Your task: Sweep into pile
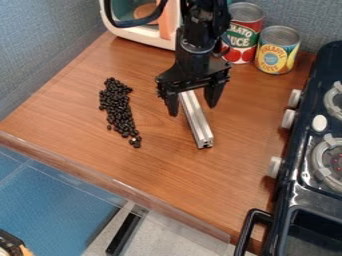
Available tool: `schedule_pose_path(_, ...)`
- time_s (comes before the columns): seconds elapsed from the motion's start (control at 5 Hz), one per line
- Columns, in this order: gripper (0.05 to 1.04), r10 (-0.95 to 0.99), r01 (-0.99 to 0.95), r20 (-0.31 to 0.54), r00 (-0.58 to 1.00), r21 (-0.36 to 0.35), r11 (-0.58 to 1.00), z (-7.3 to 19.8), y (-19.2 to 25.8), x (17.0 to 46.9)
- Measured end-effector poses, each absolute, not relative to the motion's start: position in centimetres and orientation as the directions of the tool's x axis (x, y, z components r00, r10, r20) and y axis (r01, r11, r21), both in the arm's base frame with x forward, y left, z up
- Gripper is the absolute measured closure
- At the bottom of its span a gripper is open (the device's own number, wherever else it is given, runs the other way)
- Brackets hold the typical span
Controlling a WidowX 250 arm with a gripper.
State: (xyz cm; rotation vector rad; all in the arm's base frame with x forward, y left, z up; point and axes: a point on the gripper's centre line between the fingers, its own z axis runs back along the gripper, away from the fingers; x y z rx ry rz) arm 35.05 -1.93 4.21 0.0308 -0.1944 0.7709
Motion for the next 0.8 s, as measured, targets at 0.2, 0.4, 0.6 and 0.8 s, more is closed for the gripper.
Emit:
schedule_pose_path(0.2, 0.084, 0.696, -0.703, 0.186, 0.693, -0.038, 0.710, 3.5, -1.9, 35.2)
schedule_pose_path(0.4, 0.135, 0.705, -0.714, 0.173, 0.688, -0.015, 0.700, 2.1, -1.7, 35.0)
schedule_pose_path(0.6, 0.422, 0.723, -0.732, 0.174, 0.668, -0.016, 0.681, 1.1, -1.8, 35.2)
schedule_pose_path(0.8, 0.685, 0.735, -0.746, 0.180, 0.654, -0.013, 0.666, 1.1, -1.7, 35.3)
